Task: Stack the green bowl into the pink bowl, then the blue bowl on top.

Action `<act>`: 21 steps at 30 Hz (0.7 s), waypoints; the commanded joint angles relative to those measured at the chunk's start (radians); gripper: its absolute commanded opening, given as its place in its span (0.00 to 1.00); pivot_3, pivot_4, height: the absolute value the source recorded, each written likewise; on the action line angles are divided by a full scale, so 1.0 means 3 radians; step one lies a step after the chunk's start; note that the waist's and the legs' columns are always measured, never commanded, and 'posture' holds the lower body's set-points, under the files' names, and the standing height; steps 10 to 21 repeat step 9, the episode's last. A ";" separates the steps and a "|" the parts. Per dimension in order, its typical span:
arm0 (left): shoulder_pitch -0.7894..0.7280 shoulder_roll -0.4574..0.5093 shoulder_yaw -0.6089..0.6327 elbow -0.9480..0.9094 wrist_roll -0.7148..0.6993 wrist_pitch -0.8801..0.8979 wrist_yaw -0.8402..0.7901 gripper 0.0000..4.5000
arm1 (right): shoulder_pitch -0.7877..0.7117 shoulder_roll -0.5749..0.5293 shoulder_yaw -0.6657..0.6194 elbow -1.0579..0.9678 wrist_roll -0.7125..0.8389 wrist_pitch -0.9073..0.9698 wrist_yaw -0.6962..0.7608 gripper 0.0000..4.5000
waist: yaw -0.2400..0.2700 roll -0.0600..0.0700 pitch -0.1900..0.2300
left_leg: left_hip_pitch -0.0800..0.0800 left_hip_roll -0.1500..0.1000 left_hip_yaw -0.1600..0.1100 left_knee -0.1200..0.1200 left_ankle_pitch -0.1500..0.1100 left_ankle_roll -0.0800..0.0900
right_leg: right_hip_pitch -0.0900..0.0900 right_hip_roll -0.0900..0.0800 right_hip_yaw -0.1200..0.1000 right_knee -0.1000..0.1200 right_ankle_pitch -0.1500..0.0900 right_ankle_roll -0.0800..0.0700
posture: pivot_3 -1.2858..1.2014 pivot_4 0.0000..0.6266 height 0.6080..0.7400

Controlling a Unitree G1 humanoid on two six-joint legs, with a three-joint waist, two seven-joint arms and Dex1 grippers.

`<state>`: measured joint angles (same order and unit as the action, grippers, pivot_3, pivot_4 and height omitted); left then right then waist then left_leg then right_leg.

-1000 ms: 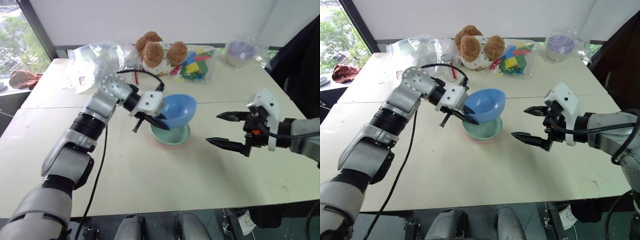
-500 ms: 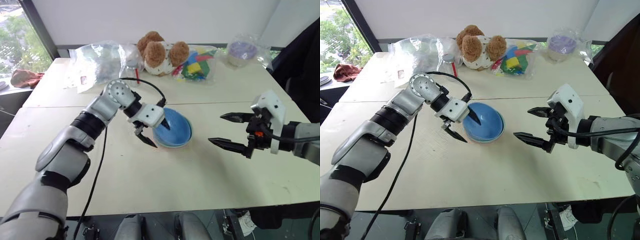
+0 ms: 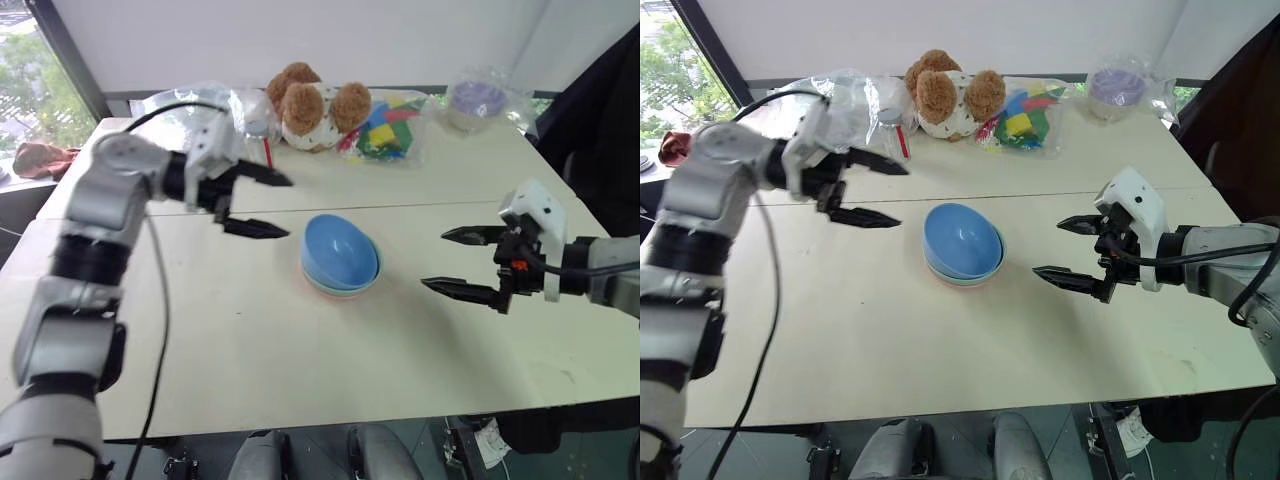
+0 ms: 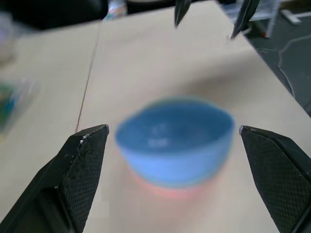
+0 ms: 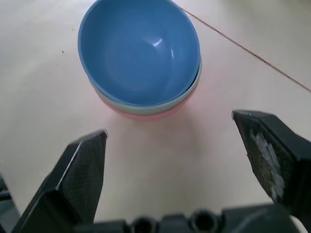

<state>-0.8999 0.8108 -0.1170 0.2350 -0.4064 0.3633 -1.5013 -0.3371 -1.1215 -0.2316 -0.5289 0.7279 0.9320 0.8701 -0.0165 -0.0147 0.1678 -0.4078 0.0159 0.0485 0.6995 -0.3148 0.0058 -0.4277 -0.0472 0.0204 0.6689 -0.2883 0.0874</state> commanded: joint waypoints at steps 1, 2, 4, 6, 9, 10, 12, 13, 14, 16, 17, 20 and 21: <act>0.0417 0.0250 0.0354 -0.0537 -0.0156 0.0330 0.0205 0.99 | -0.0038 -0.0093 0.0006 0.0052 -0.0071 -0.0139 0.0147 1.00 | 0.0026 -0.0001 0.0000 | 0.0000 -0.0001 -0.0001 0.0002 0.0001 -0.0001 | 0.0002 -0.0003 -0.0002 0.0000 0.0000 0.0000 | 0.52 0.24 1.00; 0.0592 0.0321 0.0449 -0.0662 -0.0200 0.0417 0.0273 0.99 | -0.0044 -0.0103 0.0026 0.0076 -0.0086 -0.0158 0.0182 1.00 | 0.0030 -0.0001 0.0000 | -0.0001 -0.0003 0.0000 0.0003 0.0001 -0.0002 | 0.0003 -0.0005 -0.0002 -0.0001 0.0000 0.0000 | 0.52 0.24 1.00; 0.0931 0.0414 0.0644 -0.0879 -0.0263 0.0531 0.0410 0.99 | -0.0077 -0.0113 0.0076 0.0119 -0.0111 -0.0197 0.0249 1.00 | 0.0027 -0.0001 0.0000 | -0.0001 -0.0005 0.0000 0.0006 0.0001 -0.0002 | 0.0007 -0.0009 -0.0003 -0.0004 0.0000 0.0000 | 0.52 0.24 1.00; 0.1193 0.0466 0.0802 -0.1070 -0.0347 0.0673 0.0541 0.99 | -0.0123 -0.0113 0.0124 0.0162 -0.0135 -0.0221 0.0291 1.00 | 0.0028 -0.0001 0.0000 | 0.0000 -0.0006 0.0000 0.0006 0.0001 -0.0001 | 0.0008 -0.0011 -0.0003 -0.0004 0.0000 0.0000 | 0.52 0.24 1.00; 0.1503 0.0495 0.0989 -0.1310 -0.0454 0.0877 0.0725 0.99 | -0.0203 -0.0112 0.0212 0.0230 -0.0180 -0.0260 0.0357 1.00 | 0.0020 -0.0001 0.0000 | 0.0000 -0.0005 -0.0001 0.0005 0.0001 -0.0001 | 0.0008 -0.0011 -0.0005 -0.0003 0.0000 0.0000 | 0.52 0.24 1.00; 0.1503 0.0495 0.0989 -0.1310 -0.0454 0.0877 0.0725 0.99 | -0.0203 -0.0112 0.0212 0.0230 -0.0180 -0.0260 0.0357 1.00 | 0.0020 -0.0001 0.0000 | 0.0000 -0.0005 -0.0001 0.0005 0.0001 -0.0001 | 0.0008 -0.0011 -0.0005 -0.0003 0.0000 0.0000 | 0.52 0.24 1.00; 0.1503 0.0495 0.0989 -0.1310 -0.0454 0.0877 0.0725 0.99 | -0.0203 -0.0112 0.0212 0.0230 -0.0180 -0.0260 0.0357 1.00 | 0.0020 -0.0001 0.0000 | 0.0000 -0.0005 -0.0001 0.0005 0.0001 -0.0001 | 0.0008 -0.0011 -0.0005 -0.0003 0.0000 0.0000 | 0.52 0.24 1.00; 0.1503 0.0495 0.0989 -0.1310 -0.0454 0.0877 0.0725 0.99 | -0.0203 -0.0112 0.0212 0.0230 -0.0180 -0.0260 0.0357 1.00 | 0.0020 -0.0001 0.0000 | 0.0000 -0.0005 -0.0001 0.0005 0.0001 -0.0001 | 0.0008 -0.0011 -0.0005 -0.0003 0.0000 0.0000 | 0.52 0.24 1.00; 0.1503 0.0495 0.0989 -0.1310 -0.0454 0.0877 0.0725 0.99 | -0.0203 -0.0112 0.0212 0.0230 -0.0180 -0.0260 0.0357 1.00 | 0.0020 -0.0001 0.0000 | 0.0000 -0.0005 -0.0001 0.0005 0.0001 -0.0001 | 0.0008 -0.0011 -0.0005 -0.0003 0.0000 0.0000 | 0.52 0.24 1.00; 0.1503 0.0495 0.0989 -0.1310 -0.0454 0.0877 0.0725 0.99 | -0.0203 -0.0112 0.0212 0.0230 -0.0180 -0.0260 0.0357 1.00 | 0.0020 -0.0001 0.0000 | 0.0000 -0.0005 -0.0001 0.0005 0.0001 -0.0001 | 0.0008 -0.0011 -0.0005 -0.0003 0.0000 0.0000 | 0.52 0.24 1.00; 0.1503 0.0495 0.0989 -0.1310 -0.0454 0.0877 0.0725 0.99 | -0.0203 -0.0112 0.0212 0.0230 -0.0180 -0.0260 0.0357 1.00 | 0.0020 -0.0001 0.0000 | 0.0000 -0.0005 -0.0001 0.0005 0.0001 -0.0001 | 0.0008 -0.0011 -0.0005 -0.0003 0.0000 0.0000 | 0.52 0.24 1.00; 0.1503 0.0495 0.0989 -0.1310 -0.0454 0.0877 0.0725 0.99 | -0.0203 -0.0112 0.0212 0.0230 -0.0180 -0.0260 0.0357 1.00 | 0.0020 -0.0001 0.0000 | 0.0000 -0.0005 -0.0001 0.0005 0.0001 -0.0001 | 0.0008 -0.0011 -0.0005 -0.0003 0.0000 0.0000 | 0.52 0.24 1.00; 0.1503 0.0495 0.0989 -0.1310 -0.0454 0.0877 0.0725 0.99 | -0.0203 -0.0112 0.0212 0.0230 -0.0180 -0.0260 0.0357 1.00 | 0.0020 -0.0001 0.0000 | 0.0000 -0.0005 -0.0001 0.0005 0.0001 -0.0001 | 0.0008 -0.0011 -0.0005 -0.0003 0.0000 0.0000 | 0.52 0.24 1.00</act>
